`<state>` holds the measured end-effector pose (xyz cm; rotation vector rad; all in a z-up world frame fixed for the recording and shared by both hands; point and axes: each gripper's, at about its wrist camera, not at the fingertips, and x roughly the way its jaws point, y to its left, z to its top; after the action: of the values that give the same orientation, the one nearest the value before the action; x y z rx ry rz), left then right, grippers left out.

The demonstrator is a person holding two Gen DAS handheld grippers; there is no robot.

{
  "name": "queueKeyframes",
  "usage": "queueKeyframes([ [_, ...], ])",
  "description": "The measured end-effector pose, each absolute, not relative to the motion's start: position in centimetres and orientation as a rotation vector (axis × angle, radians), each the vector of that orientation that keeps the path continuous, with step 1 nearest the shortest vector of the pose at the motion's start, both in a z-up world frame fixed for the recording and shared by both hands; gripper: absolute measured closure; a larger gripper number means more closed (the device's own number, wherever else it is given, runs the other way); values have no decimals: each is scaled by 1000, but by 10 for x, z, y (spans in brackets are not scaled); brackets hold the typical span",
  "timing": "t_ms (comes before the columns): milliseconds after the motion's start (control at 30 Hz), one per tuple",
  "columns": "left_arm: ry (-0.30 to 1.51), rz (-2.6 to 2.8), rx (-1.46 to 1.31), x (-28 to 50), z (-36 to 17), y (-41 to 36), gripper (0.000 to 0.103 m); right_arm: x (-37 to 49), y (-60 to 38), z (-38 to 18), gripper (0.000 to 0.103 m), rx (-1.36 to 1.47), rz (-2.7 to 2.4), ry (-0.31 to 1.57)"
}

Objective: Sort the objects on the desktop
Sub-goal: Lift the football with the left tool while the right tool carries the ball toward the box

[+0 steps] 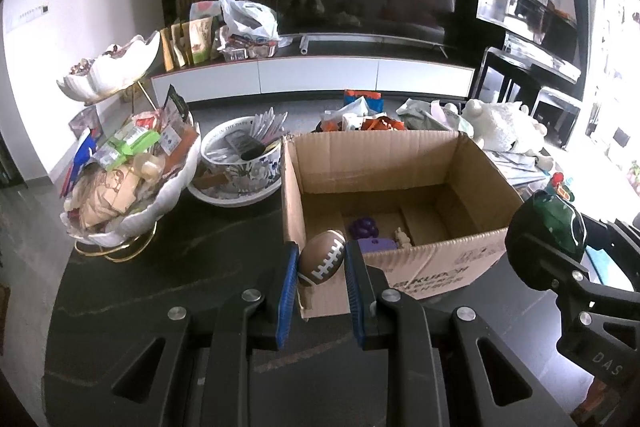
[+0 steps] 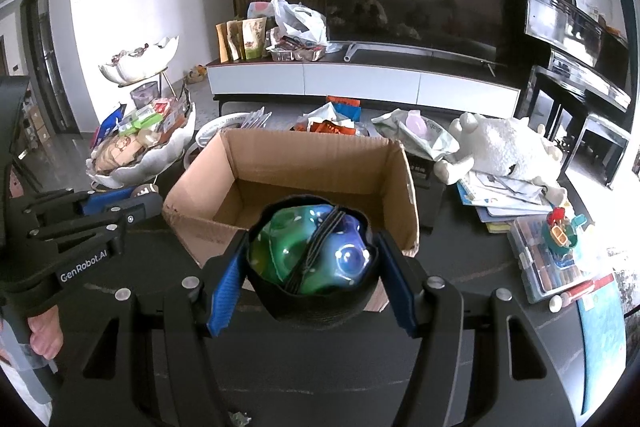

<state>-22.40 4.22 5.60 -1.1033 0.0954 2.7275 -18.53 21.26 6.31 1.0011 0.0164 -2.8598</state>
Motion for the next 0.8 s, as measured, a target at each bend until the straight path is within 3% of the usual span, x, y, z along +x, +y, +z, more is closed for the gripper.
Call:
queueKeyframes([
  [800, 107, 2717, -1115, -275, 51, 59, 82, -238, 229, 53, 43, 1042, -2868, -36],
])
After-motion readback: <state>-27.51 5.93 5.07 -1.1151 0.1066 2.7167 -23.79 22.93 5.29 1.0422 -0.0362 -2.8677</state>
